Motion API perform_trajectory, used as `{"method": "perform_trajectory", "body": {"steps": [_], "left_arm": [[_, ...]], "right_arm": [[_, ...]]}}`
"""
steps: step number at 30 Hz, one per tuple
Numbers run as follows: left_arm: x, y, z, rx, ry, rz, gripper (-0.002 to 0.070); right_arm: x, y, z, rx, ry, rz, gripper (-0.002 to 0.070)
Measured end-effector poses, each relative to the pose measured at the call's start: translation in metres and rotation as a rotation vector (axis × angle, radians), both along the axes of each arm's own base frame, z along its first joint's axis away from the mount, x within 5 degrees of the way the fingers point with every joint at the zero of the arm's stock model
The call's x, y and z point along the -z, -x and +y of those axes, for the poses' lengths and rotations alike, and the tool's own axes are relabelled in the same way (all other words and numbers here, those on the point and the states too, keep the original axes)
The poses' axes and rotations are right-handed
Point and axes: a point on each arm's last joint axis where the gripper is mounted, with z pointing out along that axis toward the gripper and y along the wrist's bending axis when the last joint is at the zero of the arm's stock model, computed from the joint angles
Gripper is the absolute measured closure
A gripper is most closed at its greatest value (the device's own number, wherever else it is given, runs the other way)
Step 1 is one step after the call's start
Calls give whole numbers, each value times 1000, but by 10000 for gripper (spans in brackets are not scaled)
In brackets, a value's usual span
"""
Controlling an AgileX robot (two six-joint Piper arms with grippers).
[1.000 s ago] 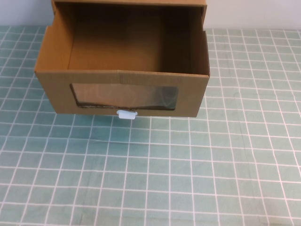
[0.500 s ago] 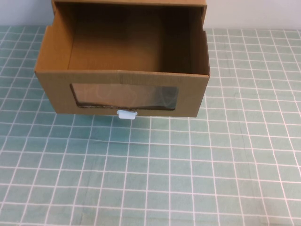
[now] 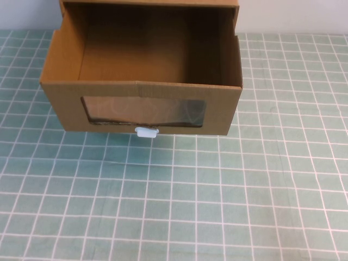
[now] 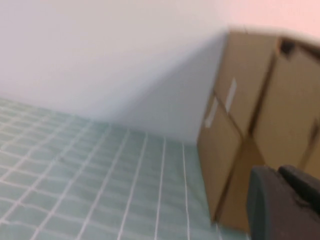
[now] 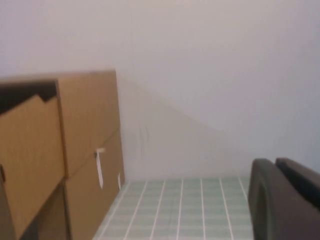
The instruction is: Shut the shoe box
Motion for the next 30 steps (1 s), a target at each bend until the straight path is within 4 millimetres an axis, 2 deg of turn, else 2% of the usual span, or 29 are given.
{"method": "perform_trajectory", "body": {"steps": [4,7,17,23,27,30], "left_arm": [[-8,1,8,-78,122,-94,680],[-10,1,10,-94,152,-110,680],[-14,3,15,-136,183,-159,680],[-19,5,20,-167,311,-229,680],[-45,11,19,-150,261,-317,680],[-78,22,16,-142,136,-432,680]], "right_arm": [[-12,4,-1,3,-14,-135,690],[-17,6,-1,4,-21,-203,690],[-23,9,-1,6,-28,-275,693],[-41,22,-3,-1,-73,-512,693],[-53,33,-4,-34,-142,-657,692],[-74,42,-5,-57,-178,-723,692]]}}
